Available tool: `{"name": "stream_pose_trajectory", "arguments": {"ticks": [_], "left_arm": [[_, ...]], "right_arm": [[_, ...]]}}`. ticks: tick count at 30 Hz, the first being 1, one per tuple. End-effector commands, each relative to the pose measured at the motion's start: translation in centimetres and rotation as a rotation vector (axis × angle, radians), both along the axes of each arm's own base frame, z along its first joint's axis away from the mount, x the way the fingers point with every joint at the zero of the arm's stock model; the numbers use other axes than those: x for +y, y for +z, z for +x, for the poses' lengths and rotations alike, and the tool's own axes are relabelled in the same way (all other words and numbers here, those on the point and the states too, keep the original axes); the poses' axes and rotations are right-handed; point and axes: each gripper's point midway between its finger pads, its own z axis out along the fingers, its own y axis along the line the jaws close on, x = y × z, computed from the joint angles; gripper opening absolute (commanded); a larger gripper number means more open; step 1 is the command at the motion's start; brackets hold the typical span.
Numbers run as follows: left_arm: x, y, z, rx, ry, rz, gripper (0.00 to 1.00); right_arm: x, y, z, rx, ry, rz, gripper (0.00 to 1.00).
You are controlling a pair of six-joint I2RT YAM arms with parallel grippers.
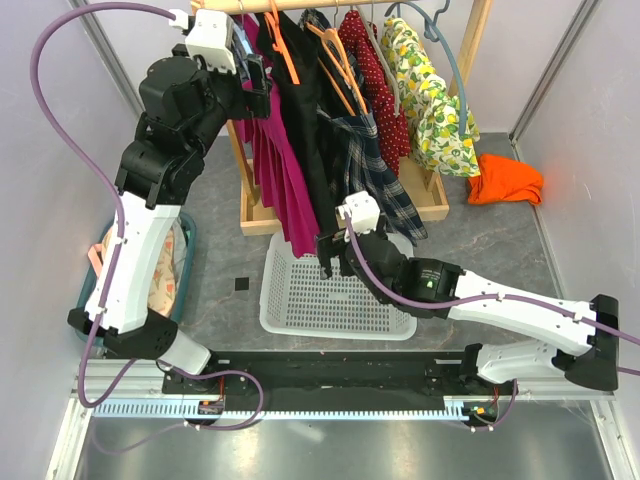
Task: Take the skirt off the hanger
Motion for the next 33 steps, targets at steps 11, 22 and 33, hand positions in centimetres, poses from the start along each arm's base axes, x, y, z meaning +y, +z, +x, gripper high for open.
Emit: {"name": "stream_pose_trajectory", "arguments": {"ticks": [11, 22, 33], "left_arm": [[2.5, 5.7, 3.5, -0.182, 0.235, -0.184, 0.83], [2.1, 1.6, 8.6, -0.103, 0.311, -0.202, 0.80], [4.6, -4.9, 12.7, 0.038, 0.395, -0.174, 0.80]], "right_arm": [[2.3, -0.6, -0.8, 0.024, 0.061, 0.069, 0.98], [1.5, -1.4, -1.3, 0.025, 0.061, 0.062, 0.98], [0.9, -1.2, -1.5, 0.024, 0.052, 0.080, 0.98]]}}
